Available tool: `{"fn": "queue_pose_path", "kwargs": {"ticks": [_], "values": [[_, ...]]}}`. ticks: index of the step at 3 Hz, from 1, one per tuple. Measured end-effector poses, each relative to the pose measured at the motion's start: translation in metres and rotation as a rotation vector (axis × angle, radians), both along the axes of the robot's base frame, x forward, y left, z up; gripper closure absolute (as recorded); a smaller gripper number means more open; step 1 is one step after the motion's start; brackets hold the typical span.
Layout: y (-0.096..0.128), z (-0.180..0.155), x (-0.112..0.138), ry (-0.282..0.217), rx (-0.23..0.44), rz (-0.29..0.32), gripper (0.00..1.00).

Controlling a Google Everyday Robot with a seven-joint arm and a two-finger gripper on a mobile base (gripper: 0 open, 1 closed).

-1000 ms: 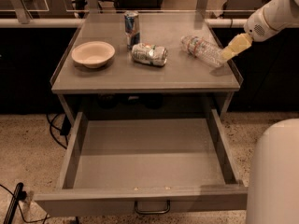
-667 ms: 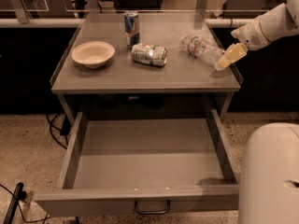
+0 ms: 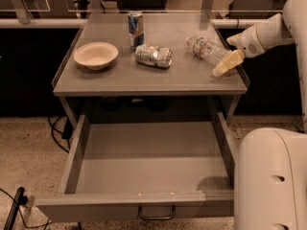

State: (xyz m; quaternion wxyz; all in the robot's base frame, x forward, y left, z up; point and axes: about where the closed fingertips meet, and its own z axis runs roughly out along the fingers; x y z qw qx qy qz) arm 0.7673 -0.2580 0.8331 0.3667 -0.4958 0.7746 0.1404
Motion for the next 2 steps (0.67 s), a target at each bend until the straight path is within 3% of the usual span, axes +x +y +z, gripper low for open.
{"fn": "queue_pose_path", "kwargs": {"ticks": [1,2], "values": [[0.0019,-0.0018,0.0017,0.002,0.004,0.0,0.14],[0.0019,-0.0018,0.0017,0.002,0.004,0.0,0.45]]}}
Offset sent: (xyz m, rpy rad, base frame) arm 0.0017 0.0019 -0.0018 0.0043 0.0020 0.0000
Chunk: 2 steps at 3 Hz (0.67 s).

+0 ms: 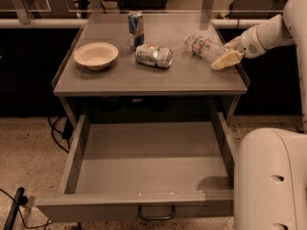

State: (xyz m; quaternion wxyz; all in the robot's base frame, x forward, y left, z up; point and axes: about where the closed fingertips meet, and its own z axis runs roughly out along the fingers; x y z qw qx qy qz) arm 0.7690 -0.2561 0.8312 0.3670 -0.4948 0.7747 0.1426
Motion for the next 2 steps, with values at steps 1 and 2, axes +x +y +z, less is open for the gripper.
{"fn": "queue_pose_path", "kwargs": {"ticks": [1,2], "values": [[0.0,0.0,0.0,0.0,0.0,0.0,0.7],[0.0003,-0.0002,0.0002,0.0,0.0,0.0,1.0]]}}
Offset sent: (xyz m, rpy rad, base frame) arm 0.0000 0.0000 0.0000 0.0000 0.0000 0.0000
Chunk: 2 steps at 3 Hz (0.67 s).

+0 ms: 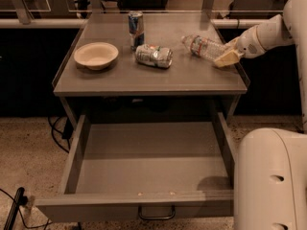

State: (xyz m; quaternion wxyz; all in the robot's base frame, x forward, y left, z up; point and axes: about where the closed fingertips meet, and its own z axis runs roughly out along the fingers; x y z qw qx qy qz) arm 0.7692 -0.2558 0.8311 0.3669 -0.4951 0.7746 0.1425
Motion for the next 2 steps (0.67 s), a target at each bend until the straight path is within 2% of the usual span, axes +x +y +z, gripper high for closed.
{"fn": "queue_pose_path", "kwargs": {"ticks": [1,2], "values": [[0.005,0.003,0.001,-0.005,-0.009,0.01,1.0],[0.014,0.022,-0.003,-0.028,-0.027,0.037,1.0]]}}
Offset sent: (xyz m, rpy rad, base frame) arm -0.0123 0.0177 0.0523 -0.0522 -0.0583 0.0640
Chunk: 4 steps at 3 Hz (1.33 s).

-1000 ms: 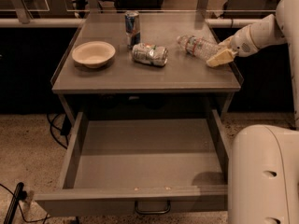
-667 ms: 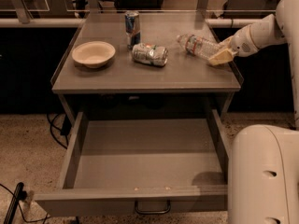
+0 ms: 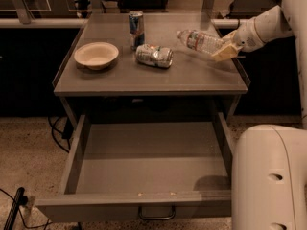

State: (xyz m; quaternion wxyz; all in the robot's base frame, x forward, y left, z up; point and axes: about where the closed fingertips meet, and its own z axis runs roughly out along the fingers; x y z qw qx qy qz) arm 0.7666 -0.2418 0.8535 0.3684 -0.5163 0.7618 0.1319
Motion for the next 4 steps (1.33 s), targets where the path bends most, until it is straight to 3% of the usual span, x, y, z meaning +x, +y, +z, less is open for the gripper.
{"fn": "queue_pose_path", "kwargs": {"ticks": [2,4], "values": [[-0.02,0.068,-0.041,-0.069,-0.035,0.031,1.0],[-0.072,0.111,-0.107,-0.109,-0.079,-0.004,1.0]]}}
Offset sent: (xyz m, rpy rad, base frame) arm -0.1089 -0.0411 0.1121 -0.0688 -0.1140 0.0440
